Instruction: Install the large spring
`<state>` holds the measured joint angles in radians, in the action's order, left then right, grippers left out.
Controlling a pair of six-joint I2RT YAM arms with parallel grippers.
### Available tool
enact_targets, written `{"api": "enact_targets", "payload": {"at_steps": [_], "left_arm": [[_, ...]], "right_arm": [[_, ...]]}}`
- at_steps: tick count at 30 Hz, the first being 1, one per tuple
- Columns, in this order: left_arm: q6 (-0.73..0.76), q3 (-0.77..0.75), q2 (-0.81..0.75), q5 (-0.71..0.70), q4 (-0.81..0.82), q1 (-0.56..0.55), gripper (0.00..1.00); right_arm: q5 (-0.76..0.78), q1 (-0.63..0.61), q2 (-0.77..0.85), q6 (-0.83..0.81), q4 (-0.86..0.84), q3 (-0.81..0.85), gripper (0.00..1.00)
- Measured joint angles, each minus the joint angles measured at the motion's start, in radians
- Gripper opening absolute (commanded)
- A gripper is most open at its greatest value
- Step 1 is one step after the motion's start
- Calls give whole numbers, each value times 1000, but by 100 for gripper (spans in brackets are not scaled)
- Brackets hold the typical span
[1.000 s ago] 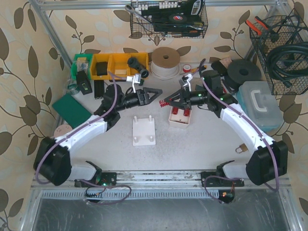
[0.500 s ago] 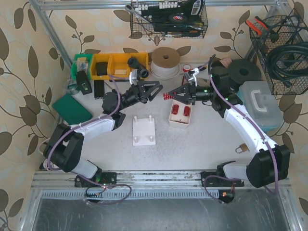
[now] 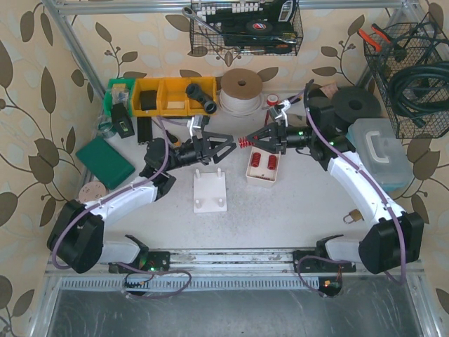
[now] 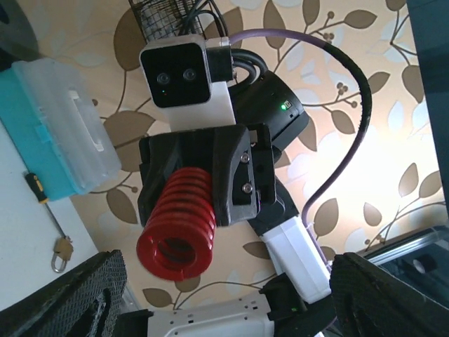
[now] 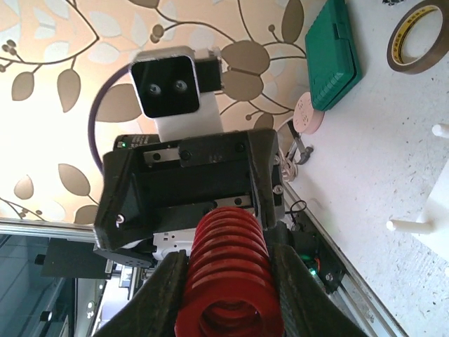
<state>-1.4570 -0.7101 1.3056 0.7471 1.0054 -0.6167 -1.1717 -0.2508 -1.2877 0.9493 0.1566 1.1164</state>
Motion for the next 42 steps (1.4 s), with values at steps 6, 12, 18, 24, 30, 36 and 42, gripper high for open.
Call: {"api": "enact_targets", "payload": {"at_steps": [6,12,18,24,30,36,42], "left_arm": [[43,-51,8,2,-67,-19,83],[50,-73,56,-4,-70,-69,83],[58,-75,58,-13,-68,-77,69],[56,-77,67,-15,-54,-77,61],[55,-74,67,-36,-36,-76,58],[46,-74,73,-41,-31,-69,42],[45,-75,83,-38,-34,-64,0]], "right_arm": [[1,-20,0,-11,24,0,0],[6,-36,-3,-3,11,0,0],[10,-37,-3,1,3,4,0],[10,-33,-3,4,-10,10,0],[12,-28,-3,5,-11,11,0],[11,-28,-2,8,-20,11,0],[12,-26,-2,10,-24,11,0]]}}
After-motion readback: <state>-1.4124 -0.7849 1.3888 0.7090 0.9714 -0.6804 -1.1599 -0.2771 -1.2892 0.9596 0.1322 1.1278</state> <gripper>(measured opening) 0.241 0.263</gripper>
